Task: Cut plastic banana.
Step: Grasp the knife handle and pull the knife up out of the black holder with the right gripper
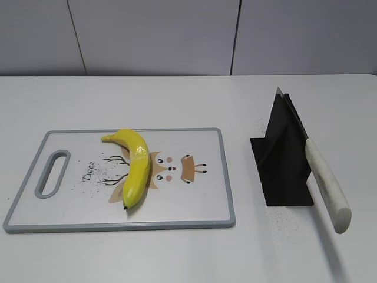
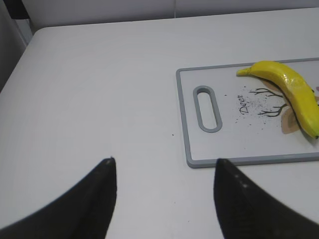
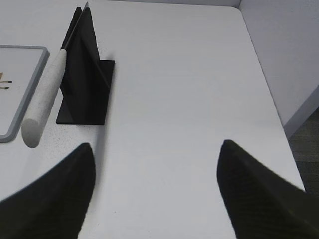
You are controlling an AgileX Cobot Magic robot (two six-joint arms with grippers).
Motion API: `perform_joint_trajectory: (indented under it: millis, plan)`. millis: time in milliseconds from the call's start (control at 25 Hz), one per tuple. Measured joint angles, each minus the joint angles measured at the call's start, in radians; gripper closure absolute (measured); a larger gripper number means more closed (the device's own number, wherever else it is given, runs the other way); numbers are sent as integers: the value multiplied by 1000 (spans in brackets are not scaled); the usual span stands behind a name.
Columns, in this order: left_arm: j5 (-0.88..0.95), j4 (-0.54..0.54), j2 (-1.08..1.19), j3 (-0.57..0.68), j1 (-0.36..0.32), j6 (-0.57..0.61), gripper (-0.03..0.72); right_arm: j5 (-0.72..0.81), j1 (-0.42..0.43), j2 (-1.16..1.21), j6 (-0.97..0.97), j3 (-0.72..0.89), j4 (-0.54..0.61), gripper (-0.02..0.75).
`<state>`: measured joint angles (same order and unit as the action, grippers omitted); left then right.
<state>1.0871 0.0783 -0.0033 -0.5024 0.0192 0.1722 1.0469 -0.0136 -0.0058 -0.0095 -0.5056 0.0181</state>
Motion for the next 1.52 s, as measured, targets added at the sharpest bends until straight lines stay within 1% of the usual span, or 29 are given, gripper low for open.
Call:
perform_joint_trajectory:
  millis: [1160, 1320, 1520]
  plan:
    - [8, 4, 0, 10, 0, 0, 96, -5, 0, 7, 0, -4, 0, 164]
    - [8, 3, 0, 10, 0, 0, 96, -54, 0, 135, 0, -54, 0, 164]
    - [8, 3, 0, 10, 0, 0, 110, -60, 0, 391, -1, -159, 0, 164]
